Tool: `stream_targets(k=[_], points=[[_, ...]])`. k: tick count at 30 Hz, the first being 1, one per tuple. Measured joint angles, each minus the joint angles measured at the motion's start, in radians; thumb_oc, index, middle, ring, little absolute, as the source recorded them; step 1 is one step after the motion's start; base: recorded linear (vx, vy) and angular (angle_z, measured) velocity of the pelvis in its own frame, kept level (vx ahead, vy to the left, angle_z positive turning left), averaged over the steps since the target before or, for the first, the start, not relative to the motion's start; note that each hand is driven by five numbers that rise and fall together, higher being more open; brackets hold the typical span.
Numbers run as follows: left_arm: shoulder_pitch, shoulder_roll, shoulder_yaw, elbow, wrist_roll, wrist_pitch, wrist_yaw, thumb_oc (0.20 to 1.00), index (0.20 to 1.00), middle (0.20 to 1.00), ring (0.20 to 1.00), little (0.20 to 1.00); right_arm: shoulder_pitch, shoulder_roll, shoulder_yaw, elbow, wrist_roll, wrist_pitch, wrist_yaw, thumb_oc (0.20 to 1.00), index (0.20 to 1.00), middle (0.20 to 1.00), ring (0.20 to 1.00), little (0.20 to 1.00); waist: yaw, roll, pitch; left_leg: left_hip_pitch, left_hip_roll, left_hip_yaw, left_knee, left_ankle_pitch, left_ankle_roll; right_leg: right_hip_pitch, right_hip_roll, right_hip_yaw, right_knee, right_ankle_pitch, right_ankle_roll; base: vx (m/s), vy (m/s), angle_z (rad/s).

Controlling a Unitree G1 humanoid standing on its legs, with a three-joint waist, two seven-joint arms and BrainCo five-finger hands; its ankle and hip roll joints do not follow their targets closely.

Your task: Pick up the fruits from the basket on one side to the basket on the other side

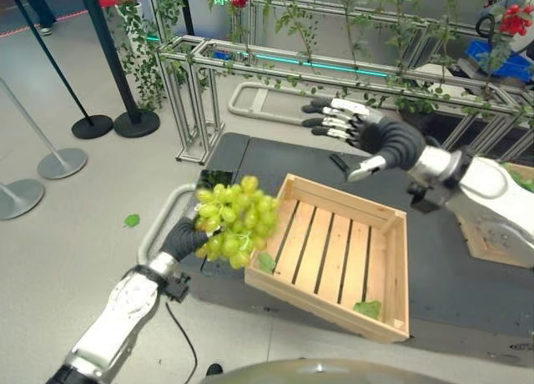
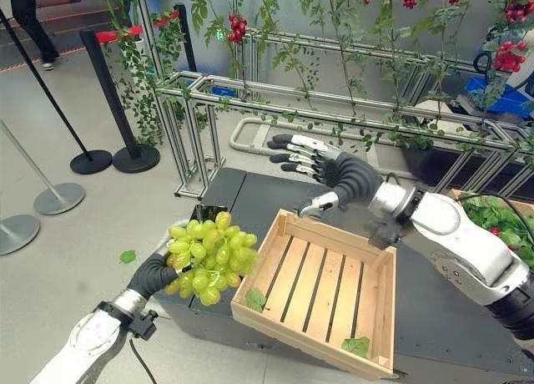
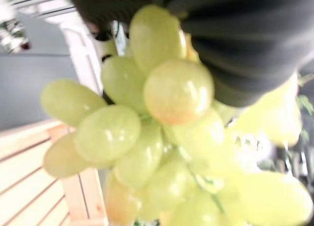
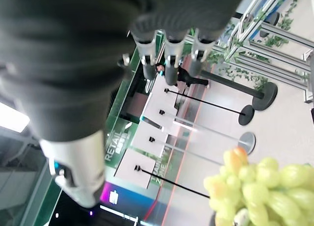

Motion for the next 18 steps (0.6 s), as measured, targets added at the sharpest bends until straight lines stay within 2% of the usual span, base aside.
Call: stream_targets(k=[4,8,9,10,11,12,15,18], points=[[0.003,-0.04,0.015,0.0,-0.061,0.004,-0.006,0.2,0.2,0.2,0.2,0.2,0.079,0.014,-0.065,0.02,0.001,0.0,-0.005,1.0,1.0,1.0,1.0,1.0,-0.002,0.001,0.001,0.0,0.0,0.0,0.0,-0.001,0.001,0.005,0.001,-0.001,-0.007,0.002,0.003,0.0,0.0,0.0],[0.005,-0.063,0.03,0.0,-0.074,0.007,-0.008,0.2,0.2,0.2,0.2,0.2,0.21,0.136,-0.182,0.036,0.006,-0.001,-0.019,1.0,1.0,1.0,1.0,1.0,-0.002,0.0,0.002,0.0,-0.002,-0.002,0.0,-0.003,0.002,0.006,0.0,-0.003,-0.008,0.002,0.003,0.0,-0.001,0.01],[0.013,-0.09,0.045,-0.001,-0.084,0.009,-0.009,0.2,0.2,0.2,0.2,0.2,0.266,0.209,-0.253,0.026,-0.002,-0.002,-0.02,1.0,1.0,1.0,1.0,1.0,-0.001,0.0,0.003,-0.002,-0.003,-0.004,0.0,-0.003,0.003,0.006,-0.002,-0.006,-0.008,0.002,0.003,0.01,-0.005,0.03],[0.017,-0.102,0.056,0.0,-0.087,0.013,-0.008,0.2,0.2,0.2,0.2,0.2,0.278,0.231,-0.27,0.028,-0.007,-0.004,-0.021,1.0,1.0,1.0,1.0,1.0,-0.001,0.003,0.005,-0.002,-0.004,-0.003,0.0,-0.004,0.003,0.006,-0.001,-0.006,-0.008,0.001,0.003,0.02,-0.01,0.04],[0.02,-0.119,0.081,0.0,-0.093,0.016,-0.01,0.2,0.2,0.2,0.2,0.2,0.319,0.339,-0.325,0.044,-0.027,-0.026,-0.023,1.0,1.0,1.0,1.0,1.0,0.0,0.002,0.004,-0.002,-0.003,-0.006,0.0,-0.004,0.003,0.007,-0.003,-0.008,-0.008,0.001,0.004,0.01,-0.005,0.04],[0.023,-0.128,0.096,0.001,-0.096,0.017,-0.009,0.2,0.2,0.2,0.2,0.2,0.338,0.405,-0.342,0.054,-0.03,-0.036,-0.037,1.0,1.0,1.0,1.0,1.0,-0.002,0.001,0.004,-0.001,-0.003,-0.006,0.0,-0.004,0.003,0.009,-0.002,-0.011,-0.008,0.0,0.003,0.01,-0.006,0.06],[0.025,-0.169,0.137,0.001,-0.108,0.019,-0.009,0.2,0.2,0.2,0.2,0.2,0.43,0.517,-0.374,0.055,-0.154,-0.05,-0.063,1.0,1.0,1.0,1.0,1.0,-0.002,0.016,0.013,-0.002,-0.007,-0.012,0.0,-0.008,0.01,0.011,-0.004,-0.019,-0.008,-0.003,0.005,0.01,-0.007,0.05],[0.035,-0.217,0.16,0.007,-0.129,0.018,-0.009,0.2,0.2,0.2,0.2,0.2,0.554,0.669,-0.426,0.087,-0.287,-0.075,-0.081,1.0,1.0,1.0,1.0,1.0,-0.002,0.031,0.013,-0.01,-0.011,-0.029,0.0,-0.006,0.007,0.011,-0.01,-0.027,-0.008,-0.008,0.009,0.0,-0.016,0.14]])
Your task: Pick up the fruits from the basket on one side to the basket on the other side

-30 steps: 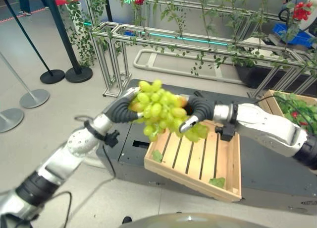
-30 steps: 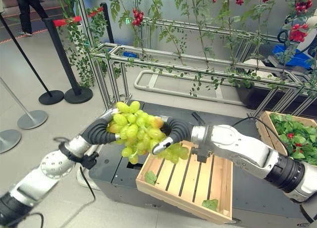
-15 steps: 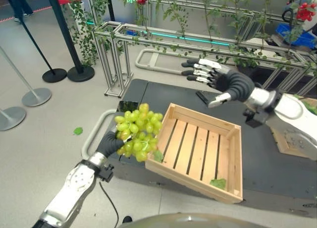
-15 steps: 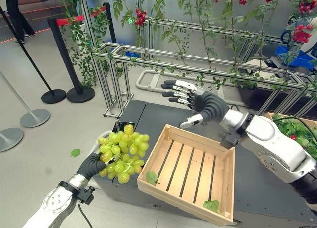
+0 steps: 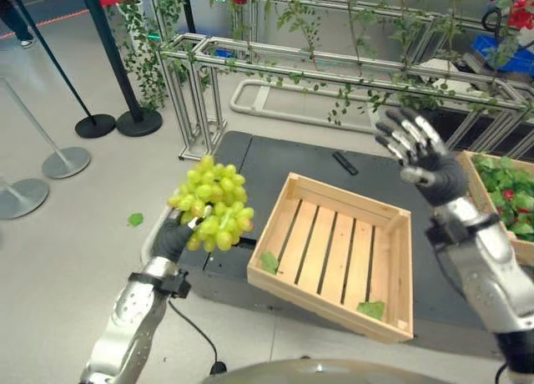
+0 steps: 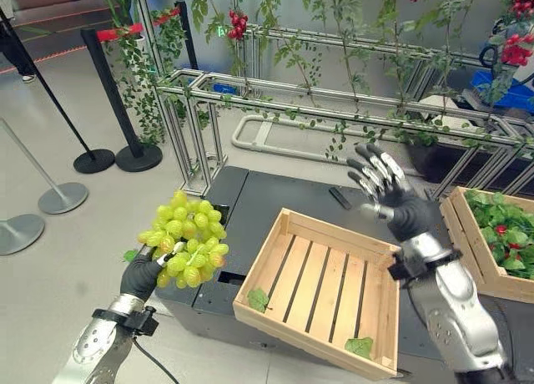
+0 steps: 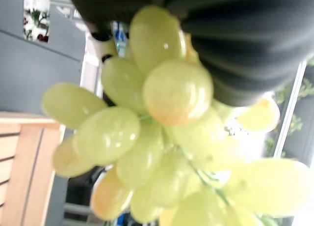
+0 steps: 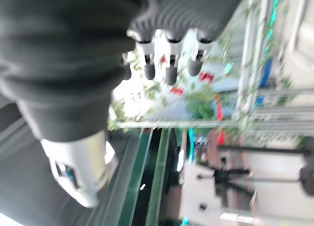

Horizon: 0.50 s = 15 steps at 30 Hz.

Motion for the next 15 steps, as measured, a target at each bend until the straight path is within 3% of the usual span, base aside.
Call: stream_targets(k=[7,15], points=[[0.016,-0.059,0.023,0.061,0.0,-0.02,0.013,0.2,0.2,0.2,0.2,0.2,0.096,0.157,-0.019,0.184,-0.135,-0.034,-0.068,1.0,1.0,1.0,1.0,1.0,-0.001,0.026,0.007,-0.004,-0.007,-0.009,0.0,0.001,0.002,0.002,-0.003,-0.017,0.0,-0.002,0.003,-0.01,-0.014,0.05],[0.03,-0.063,0.027,0.064,0.0,-0.047,0.028,0.2,0.2,0.2,0.2,0.2,0.027,0.101,-0.046,0.182,-0.248,-0.072,-0.137,1.0,1.0,1.0,1.0,1.0,0.002,0.048,0.021,-0.018,0.0,-0.004,0.016,0.002,0.003,-0.006,-0.001,-0.012,0.0,-0.002,0.005,-0.1,-0.07,-0.01]])
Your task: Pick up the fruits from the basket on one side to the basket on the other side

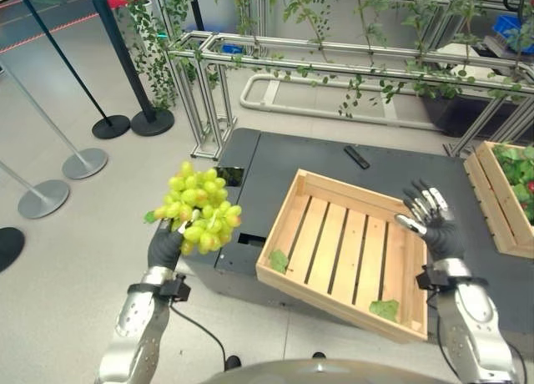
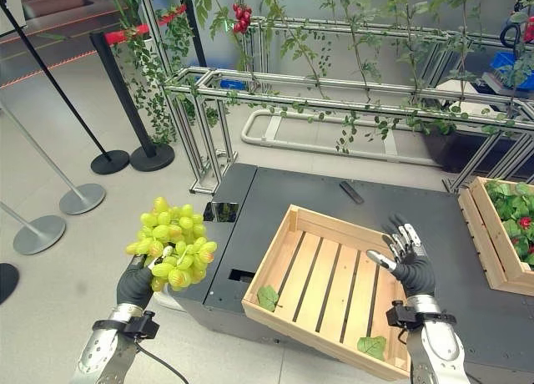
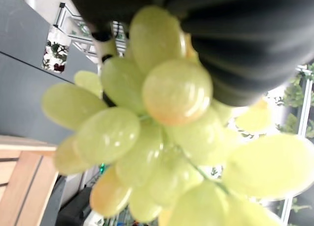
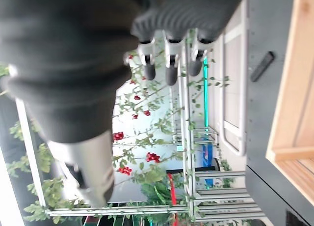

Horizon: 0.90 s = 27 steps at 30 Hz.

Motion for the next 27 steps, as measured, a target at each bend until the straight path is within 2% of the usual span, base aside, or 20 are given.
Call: stream_targets(k=[2,4,5,6,7,8,9,10,11,12,14,16,17,19,20,22,24,25,26,27], points=[[-0.012,0.002,-0.001,0.0,0.002,-0.015,0.008,0.2,0.2,0.2,0.2,0.2,-0.058,-0.036,0.001,0.006,-0.013,-0.024,-0.024,1.0,1.0,1.0,1.0,1.0,0.008,0.024,0.027,-0.061,-0.009,-0.026,0.037,0.001,-0.001,-0.031,0.001,-0.017,0.004,0.01,-0.002,-0.31,-0.029,0.2],[-0.039,0.006,-0.006,-0.002,0.009,-0.022,0.01,0.2,0.2,0.2,0.2,0.2,-0.098,-0.052,-0.006,0.011,-0.019,-0.037,-0.049,1.0,1.0,1.0,1.0,1.0,0.013,0.03,0.042,-0.118,-0.007,-0.052,0.072,0.003,-0.004,-0.073,-0.001,-0.03,0.018,0.014,-0.003,-0.33,-0.014,0.39],[-0.075,0.003,-0.009,0.006,0.01,-0.025,0.015,0.2,0.2,0.2,0.2,0.2,-0.142,-0.072,-0.007,0.025,-0.03,-0.041,-0.069,1.0,1.0,1.0,1.0,1.0,0.04,0.059,0.076,-0.161,-0.009,-0.096,0.075,0.033,-0.018,-0.1,0.008,-0.063,0.035,0.02,-0.017,-0.29,-0.047,0.69],[-0.093,0.001,-0.01,0.007,0.01,-0.024,0.016,0.2,0.2,0.2,0.2,0.2,-0.146,-0.071,-0.017,0.029,-0.035,-0.041,-0.077,1.0,1.0,1.0,1.0,1.0,0.023,0.068,0.081,-0.184,-0.01,-0.126,0.072,0.05,-0.025,-0.115,-0.005,-0.093,0.051,0.009,-0.023,-0.25,-0.044,1.09],[-0.113,-0.003,-0.009,0.007,0.01,-0.025,0.017,0.2,0.2,0.2,0.2,0.2,-0.145,-0.061,-0.029,0.033,-0.038,-0.041,-0.088,1.0,1.0,1.0,1.0,1.0,0.028,0.076,0.088,-0.207,-0.009,-0.165,0.039,0.09,-0.057,-0.129,-0.009,-0.144,0.062,0.013,-0.046,-0.23,0.004,1.29],[-0.13,-0.004,-0.003,0.009,0.01,-0.033,0.019,0.2,0.2,0.2,0.2,0.2,-0.139,-0.048,-0.031,0.034,-0.047,-0.043,-0.099,1.0,1.0,1.0,1.0,1.0,0.025,0.043,0.079,-0.226,-0.032,-0.147,0.037,0.063,-0.141,-0.144,-0.055,-0.198,0.028,0.029,-0.064,-0.14,0.034,1.0],[-0.135,0.001,0.001,0.008,0.01,-0.042,0.019,0.2,0.2,0.2,0.2,0.2,-0.142,-0.041,-0.031,0.034,-0.052,-0.042,-0.101,1.0,1.0,1.0,1.0,1.0,0.036,0.01,0.088,-0.236,-0.064,-0.141,0.123,0.021,-0.076,-0.168,-0.091,-0.197,0.029,0.039,-0.064,-0.08,0.038,0.5],[-0.13,0.011,0.004,0.009,0.01,-0.047,0.019,0.2,0.2,0.2,0.2,0.2,-0.152,-0.029,-0.03,0.033,-0.059,-0.042,-0.099,1.0,1.0,1.0,1.0,1.0,0.032,-0.015,0.089,-0.229,-0.082,-0.136,0.224,-0.023,-0.063,-0.178,-0.122,-0.198,0.038,0.052,-0.064,-0.09,0.111,0.21],[-0.126,0.009,-0.003,0.014,0.011,-0.046,0.016,0.2,0.2,0.2,0.2,0.2,-0.154,-0.032,-0.037,0.029,-0.059,-0.048,-0.101,1.0,1.0,1.0,1.0,1.0,0.019,-0.006,0.086,-0.153,-0.064,-0.131,0.267,-0.046,-0.049,-0.17,-0.128,-0.198,0.052,0.055,-0.031,-0.12,0.155,0.31],[-0.127,0.005,-0.004,0.015,0.011,-0.047,0.014,0.2,0.2,0.2,0.2,0.2,-0.14,-0.035,-0.04,0.031,-0.061,-0.048,-0.104,1.0,1.0,1.0,1.0,1.0,-0.001,-0.003,0.091,-0.103,-0.044,-0.146,0.265,-0.07,-0.058,-0.164,-0.142,-0.189,0.066,0.052,-0.029,-0.16,0.225,0.55],[-0.125,0.002,-0.005,0.014,0.011,-0.048,0.012,0.2,0.2,0.2,0.2,0.2,-0.114,-0.029,-0.041,0.029,-0.069,-0.051,-0.107,1.0,1.0,1.0,1.0,1.0,-0.035,0.005,0.096,-0.005,-0.037,-0.161,0.179,-0.058,-0.067,-0.171,-0.157,-0.173,0.143,0.02,0.011,-0.15,0.267,0.39],[-0.136,-0.001,0.003,0.014,0.011,-0.052,0.019,0.2,0.2,0.2,0.2,0.2,-0.094,-0.02,-0.042,0.05,-0.077,-0.05,-0.109,1.0,1.0,1.0,1.0,1.0,-0.058,-0.013,0.098,0.018,-0.032,-0.17,0.136,-0.086,-0.065,-0.194,-0.196,-0.168,0.187,0.014,0.028,-0.17,0.33,0.11],[-0.13,0.002,0.002,0.014,0.011,-0.053,0.023,0.2,0.2,0.2,0.2,0.2,-0.09,-0.015,-0.043,0.051,-0.077,-0.048,-0.117,1.0,1.0,1.0,1.0,1.0,-0.06,0.003,0.096,0.025,-0.014,-0.151,0.131,-0.145,-0.033,-0.196,-0.18,-0.17,0.191,0.02,0.036,-0.13,0.23,0.06],[-0.145,0.01,-0.007,0.015,0.016,-0.053,0.036,0.2,0.2,0.2,0.2,0.2,-0.087,-0.008,-0.046,0.065,-0.077,-0.049,-0.133,1.0,1.0,1.0,1.0,1.0,-0.071,0.0,0.097,0.018,-0.014,-0.113,0.136,-0.202,-0.011,-0.215,-0.186,-0.169,0.218,0.027,0.045,-0.15,0.282,0.05],[-0.151,0.02,-0.006,0.017,0.038,-0.054,0.044,0.2,0.2,0.2,0.2,0.2,-0.078,0.007,-0.044,0.075,-0.077,-0.047,-0.138,1.0,1.0,1.0,1.0,1.0,-0.074,-0.029,0.093,0.012,-0.04,-0.096,0.137,-0.207,0.011,-0.229,-0.207,-0.162,0.231,0.036,0.057,-0.22,0.372,0.05],[-0.146,0.039,-0.007,0.027,0.056,-0.055,0.053,0.2,0.2,0.2,0.2,0.2,-0.064,0.033,-0.041,0.081,-0.08,-0.048,-0.148,1.0,1.0,1.0,1.0,1.0,-0.074,-0.069,0.086,0.007,-0.073,-0.071,0.161,-0.21,0.024,-0.231,-0.234,-0.135,0.228,0.051,0.071,-0.31,0.363,-0.12],[-0.145,0.057,-0.004,0.054,0.089,-0.061,0.071,0.2,0.2,0.2,0.2,0.2,-0.063,0.062,-0.028,0.082,-0.1,-0.047,-0.163,1.0,1.0,1.0,1.0,1.0,-0.047,-0.107,0.076,-0.055,-0.114,0.004,0.258,-0.239,0.054,-0.259,-0.273,-0.115,0.193,0.113,0.08,-0.4,0.359,-0.44],[-0.146,0.065,-0.006,0.059,0.09,-0.061,0.075,0.2,0.2,0.2,0.2,0.2,-0.063,0.063,-0.026,0.082,-0.109,-0.047,-0.163,1.0,1.0,1.0,1.0,1.0,-0.053,-0.113,0.076,-0.06,-0.136,0.017,0.269,-0.248,0.062,-0.267,-0.27,-0.117,0.176,0.144,0.075,-0.31,0.261,-0.94],[-0.133,0.082,0.006,0.062,0.096,-0.062,0.084,0.2,0.2,0.2,0.2,0.2,-0.088,0.085,-0.014,0.088,-0.12,-0.047,-0.168,1.0,1.0,1.0,1.0,1.0,-0.023,-0.126,0.083,-0.071,-0.133,0.078,0.298,-0.255,0.073,-0.286,-0.274,-0.122,0.13,0.21,0.058,-0.22,0.148,-0.89],[-0.134,0.09,0.007,0.067,0.107,-0.062,0.092,0.2,0.2,0.2,0.2,0.2,-0.088,0.095,-0.011,0.089,-0.121,-0.048,-0.173,1.0,1.0,1.0,1.0,1.0,-0.026,-0.134,0.087,-0.083,-0.148,0.084,0.323,-0.264,0.08,-0.291,-0.271,-0.128,0.115,0.234,0.045,-0.33,0.231,-0.87]])
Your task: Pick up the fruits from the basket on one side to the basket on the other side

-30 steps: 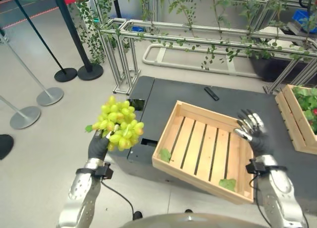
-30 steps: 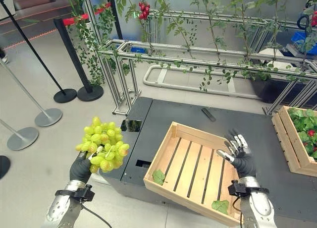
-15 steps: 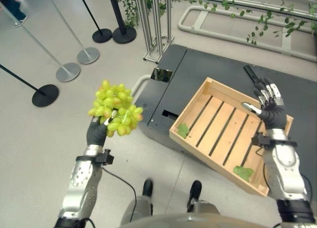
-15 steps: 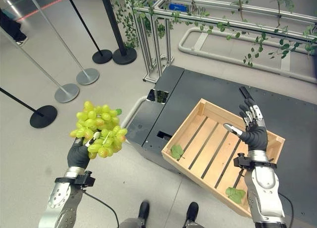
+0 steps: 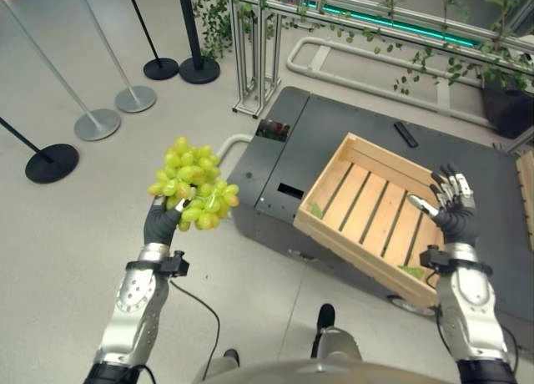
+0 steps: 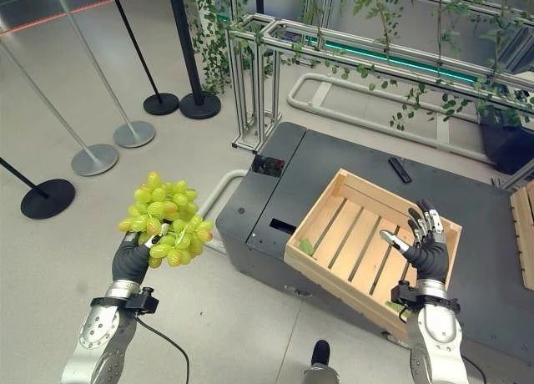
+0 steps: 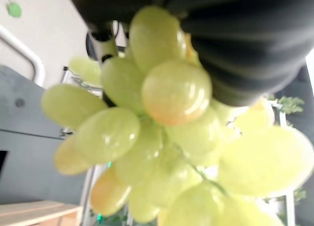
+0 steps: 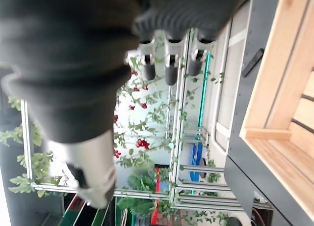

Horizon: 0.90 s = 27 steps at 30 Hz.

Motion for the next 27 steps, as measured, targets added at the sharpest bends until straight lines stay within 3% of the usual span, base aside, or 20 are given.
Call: stream_targets(k=[2,3,4,5,6,7,9,10,11,12,13,17,22,26,27], points=[[-0.004,0.011,0.01,0.016,0.021,-0.001,0.007,0.2,0.2,0.2,0.2,0.2,-0.002,0.029,0.022,0.006,0.0,0.001,-0.008,1.0,1.0,1.0,1.0,1.0,-0.008,-0.015,0.018,-0.036,-0.029,0.06,0.096,-0.037,0.023,-0.001,-0.017,-0.02,-0.034,0.044,0.006,-0.42,0.234,-0.43],[-0.004,0.017,0.01,0.016,0.021,-0.003,0.009,0.2,0.2,0.2,0.2,0.2,0.003,0.031,0.024,0.003,-0.002,0.001,-0.008,1.0,1.0,1.0,1.0,1.0,-0.001,-0.014,0.022,-0.066,-0.029,0.063,0.12,-0.041,0.036,-0.001,-0.016,-0.007,-0.07,0.018,0.003,-0.33,0.156,-0.4],[-0.006,-0.001,0.01,0.019,0.021,-0.003,0.009,0.2,0.2,0.2,0.2,0.2,0.0,0.019,0.025,0.012,-0.009,0.002,-0.007,1.0,1.0,1.0,1.0,1.0,0.002,0.012,0.025,-0.066,0.0,0.076,0.105,-0.038,0.042,-0.006,0.004,-0.001,-0.069,-0.049,0.064,-0.21,0.066,-0.5],[-0.012,-0.041,0.01,0.012,0.021,-0.005,0.01,0.2,0.2,0.2,0.2,0.2,-0.008,-0.014,0.021,0.02,-0.025,0.01,-0.001,1.0,1.0,1.0,1.0,1.0,0.005,0.08,0.05,-0.072,0.063,0.116,0.07,-0.002,0.049,-0.071,0.025,0.013,0.111,-0.121,0.06,-0.21,0.068,-0.36],[-0.018,-0.05,0.01,0.011,0.021,-0.005,0.01,0.2,0.2,0.2,0.2,0.2,-0.005,-0.024,0.02,0.02,-0.026,0.016,0.001,1.0,1.0,1.0,1.0,1.0,-0.002,0.101,0.056,-0.068,0.083,0.125,0.049,0.02,0.05,-0.083,0.027,0.032,0.245,-0.155,0.042,-0.17,0.02,-0.31],[-0.014,-0.043,0.013,0.005,0.024,-0.006,0.01,0.2,0.2,0.2,0.2,0.2,0.003,-0.023,0.02,0.017,-0.027,0.023,0.001,1.0,1.0,1.0,1.0,1.0,0.008,0.095,0.046,-0.018,0.087,0.153,-0.04,0.072,0.042,-0.067,0.024,0.066,0.435,-0.245,0.052,-0.09,-0.03,-0.09],[-0.004,-0.03,0.035,-0.015,0.03,-0.009,0.016,0.2,0.2,0.2,0.2,0.2,-0.001,-0.026,0.017,0.015,-0.037,0.018,0.002,1.0,1.0,1.0,1.0,1.0,0.032,0.074,0.023,0.008,0.092,0.18,-0.1,0.109,0.033,0.018,0.026,0.071,0.476,-0.328,0.066,-0.12,-0.147,-0.29],[0.001,-0.029,0.042,-0.02,0.033,-0.013,0.021,0.2,0.2,0.2,0.2,0.2,-0.004,-0.026,0.019,0.015,-0.037,0.018,0.003,1.0,1.0,1.0,1.0,1.0,0.041,0.068,0.018,0.011,0.088,0.186,-0.11,0.122,0.027,0.046,0.032,0.075,0.459,-0.346,0.071,-0.13,-0.19,-0.38],[0.01,-0.029,0.058,-0.027,0.043,-0.02,0.03,0.2,0.2,0.2,0.2,0.2,-0.003,-0.019,0.022,0.008,-0.038,0.017,0.004,1.0,1.0,1.0,1.0,1.0,0.059,0.047,-0.002,0.008,0.081,0.192,-0.141,0.142,0.011,0.109,0.067,0.11,0.335,-0.369,0.083,-0.1,-0.13,-0.45],[0.02,-0.023,0.071,-0.028,0.044,-0.026,0.036,0.2,0.2,0.2,0.2,0.2,-0.009,-0.013,0.034,0.011,-0.037,0.017,0.005,1.0,1.0,1.0,1.0,1.0,0.066,0.027,-0.01,0.004,0.076,0.191,-0.144,0.153,0.004,0.144,0.075,0.116,0.235,-0.379,0.072,-0.15,-0.282,-0.98],[0.031,-0.038,0.078,-0.01,0.048,-0.022,0.046,0.2,0.2,0.2,0.2,0.2,-0.052,-0.021,0.053,0.034,-0.037,0.021,0.01,1.0,1.0,1.0,1.0,1.0,0.08,0.043,-0.012,0.002,0.081,0.164,-0.148,0.163,-0.009,0.164,0.097,0.12,0.13,-0.345,0.047,-0.09,-0.214,-0.9],[0.053,-0.102,0.064,-0.008,0.05,-0.019,0.032,0.2,0.2,0.2,0.2,0.2,0.019,-0.047,0.041,0.028,-0.035,0.022,0.02,1.0,1.0,1.0,1.0,1.0,0.051,0.115,-0.046,0.008,0.124,0.086,-0.189,0.19,-0.049,0.221,0.171,0.114,-0.004,-0.282,0.019,-0.08,-0.212,-0.24],[0.041,-0.102,0.062,-0.008,0.059,-0.019,0.034,0.2,0.2,0.2,0.2,0.2,0.074,-0.048,0.024,0.028,-0.034,0.022,0.024,1.0,1.0,1.0,1.0,1.0,0.046,0.127,-0.061,0.002,0.158,0.031,-0.211,0.215,-0.078,0.232,0.222,0.101,-0.047,-0.26,-0.013,-0.09,-0.124,0.05],[0.032,-0.125,0.059,-0.008,0.059,-0.019,0.044,0.2,0.2,0.2,0.2,0.2,0.073,-0.054,0.024,0.025,-0.033,0.022,0.03,1.0,1.0,1.0,1.0,1.0,0.049,0.131,-0.062,-0.022,0.167,-0.022,-0.22,0.242,-0.083,0.249,0.233,0.039,-0.066,-0.259,-0.023,-0.1,-0.071,0.47],[0.034,-0.128,0.055,-0.004,0.059,-0.019,0.047,0.2,0.2,0.2,0.2,0.2,0.069,-0.059,0.027,0.025,-0.032,0.021,0.03,1.0,1.0,1.0,1.0,1.0,0.07,0.138,-0.058,-0.042,0.161,-0.039,-0.209,0.252,-0.085,0.259,0.237,0.01,-0.07,-0.26,-0.025,-0.08,-0.021,0.64]])
